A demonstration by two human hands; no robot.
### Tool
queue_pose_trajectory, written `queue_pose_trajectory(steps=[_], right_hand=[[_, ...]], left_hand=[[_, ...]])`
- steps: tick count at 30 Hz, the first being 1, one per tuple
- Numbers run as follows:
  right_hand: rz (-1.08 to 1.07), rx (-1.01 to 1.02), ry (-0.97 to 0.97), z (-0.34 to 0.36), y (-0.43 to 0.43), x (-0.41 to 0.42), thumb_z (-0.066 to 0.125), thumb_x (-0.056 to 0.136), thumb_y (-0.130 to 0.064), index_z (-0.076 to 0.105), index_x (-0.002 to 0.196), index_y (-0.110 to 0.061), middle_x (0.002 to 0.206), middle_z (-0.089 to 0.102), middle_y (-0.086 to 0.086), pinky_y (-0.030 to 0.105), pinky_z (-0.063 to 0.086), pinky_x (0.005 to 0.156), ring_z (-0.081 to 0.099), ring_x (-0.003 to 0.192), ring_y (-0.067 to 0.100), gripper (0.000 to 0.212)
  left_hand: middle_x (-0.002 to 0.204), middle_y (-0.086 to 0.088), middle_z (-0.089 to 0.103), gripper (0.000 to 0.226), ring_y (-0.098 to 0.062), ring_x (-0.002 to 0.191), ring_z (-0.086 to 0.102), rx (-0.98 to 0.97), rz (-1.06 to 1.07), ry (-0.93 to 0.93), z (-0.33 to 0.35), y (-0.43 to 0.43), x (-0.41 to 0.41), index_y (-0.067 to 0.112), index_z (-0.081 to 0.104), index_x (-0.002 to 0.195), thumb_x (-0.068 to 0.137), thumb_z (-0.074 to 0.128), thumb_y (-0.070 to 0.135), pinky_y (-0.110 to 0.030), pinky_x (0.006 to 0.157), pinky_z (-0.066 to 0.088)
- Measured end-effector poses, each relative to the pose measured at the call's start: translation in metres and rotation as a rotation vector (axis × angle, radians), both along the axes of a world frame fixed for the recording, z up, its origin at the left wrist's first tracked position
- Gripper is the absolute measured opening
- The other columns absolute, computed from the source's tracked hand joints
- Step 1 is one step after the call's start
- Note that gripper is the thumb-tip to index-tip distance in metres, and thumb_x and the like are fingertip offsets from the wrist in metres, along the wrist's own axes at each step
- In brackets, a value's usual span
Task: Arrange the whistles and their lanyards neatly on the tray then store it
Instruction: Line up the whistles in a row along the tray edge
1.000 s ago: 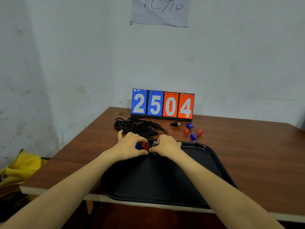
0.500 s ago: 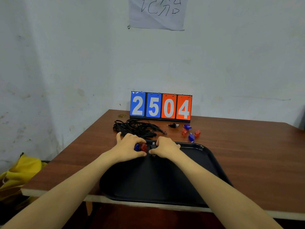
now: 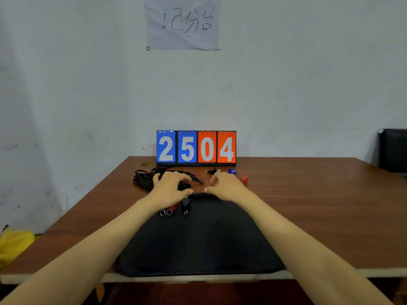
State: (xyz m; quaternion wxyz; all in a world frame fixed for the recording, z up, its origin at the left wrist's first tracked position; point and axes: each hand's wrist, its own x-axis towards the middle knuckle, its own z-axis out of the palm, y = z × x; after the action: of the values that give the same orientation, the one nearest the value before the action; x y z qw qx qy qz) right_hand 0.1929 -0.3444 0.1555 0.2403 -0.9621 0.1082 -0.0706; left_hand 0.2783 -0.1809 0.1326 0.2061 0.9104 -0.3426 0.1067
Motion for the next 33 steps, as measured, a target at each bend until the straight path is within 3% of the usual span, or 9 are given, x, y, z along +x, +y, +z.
queue_pose_trajectory(steps=[6,11,17,22,25,29,33], right_hand=[[-0.141,0.009,-0.037,0.006,-0.072,-0.013,0.061,0.089,-0.03,0.059,0.107,-0.016,0.113,0.062,0.003,0.027,0.048,0.083,0.057,0.092,0.013,0.023],[-0.238,0.021,-0.056,0.001,-0.129,-0.016,0.06,0.089,-0.025,0.059,0.11,-0.013,0.114,0.062,0.005,0.024,0.04,0.075,0.053,0.084,0.013,0.024],[-0.215,0.052,-0.015,-0.018,-0.149,0.016,0.062,0.088,-0.028,0.057,0.12,-0.014,0.123,0.059,0.004,0.022,0.041,0.081,0.056,0.103,0.016,0.035],[-0.099,0.058,0.041,-0.033,-0.139,0.05,0.063,0.087,-0.033,0.06,0.111,-0.009,0.106,0.062,0.006,0.021,0.042,0.072,0.054,0.088,0.013,0.034],[-0.088,0.074,0.075,-0.041,-0.133,0.063,0.063,0.087,-0.034,0.061,0.105,-0.009,0.092,0.059,0.003,0.022,0.042,0.068,0.056,0.083,0.014,0.031],[-0.109,0.01,0.114,-0.048,-0.127,0.075,0.065,0.085,-0.032,0.057,0.095,-0.013,0.092,0.06,0.005,0.028,0.049,0.075,0.062,0.089,0.02,0.023],[-0.109,-0.023,0.133,-0.049,-0.125,0.075,0.064,0.085,-0.032,0.059,0.102,-0.01,0.097,0.061,0.007,0.031,0.051,0.081,0.062,0.093,0.021,0.028]], left_hand=[[0.125,0.007,0.059,0.038,-0.013,0.119,0.05,0.019,-0.075,0.03,0.004,-0.07,-0.004,0.028,0.056,0.122,0.086,0.06,0.041,-0.043,0.111,0.028],[0.125,0.003,0.059,0.032,-0.011,0.112,0.055,0.027,-0.166,0.12,0.006,-0.12,0.009,0.021,0.06,0.119,0.088,0.059,0.031,-0.031,0.099,0.045],[0.132,-0.002,0.054,0.041,-0.016,0.118,0.052,0.14,-0.16,0.229,-0.004,-0.158,0.046,0.02,0.05,0.132,0.091,0.056,0.023,-0.034,0.102,0.043],[0.14,-0.008,0.046,0.05,-0.025,0.125,0.046,0.255,-0.107,0.223,-0.017,-0.176,0.065,0.022,0.036,0.142,0.094,0.049,0.022,-0.04,0.106,0.04],[0.143,-0.01,0.042,0.049,-0.029,0.128,0.042,0.314,-0.101,0.212,-0.024,-0.179,0.072,0.031,0.033,0.142,0.095,0.047,0.032,-0.047,0.108,0.037],[0.144,-0.009,0.038,0.045,-0.031,0.13,0.039,0.339,-0.106,0.197,-0.026,-0.181,0.071,0.031,0.04,0.136,0.093,0.05,0.037,-0.05,0.108,0.035],[0.138,-0.007,0.045,0.038,-0.028,0.128,0.042,0.313,-0.128,0.194,-0.027,-0.175,0.07,0.029,0.044,0.129,0.092,0.053,0.031,-0.051,0.107,0.035]])
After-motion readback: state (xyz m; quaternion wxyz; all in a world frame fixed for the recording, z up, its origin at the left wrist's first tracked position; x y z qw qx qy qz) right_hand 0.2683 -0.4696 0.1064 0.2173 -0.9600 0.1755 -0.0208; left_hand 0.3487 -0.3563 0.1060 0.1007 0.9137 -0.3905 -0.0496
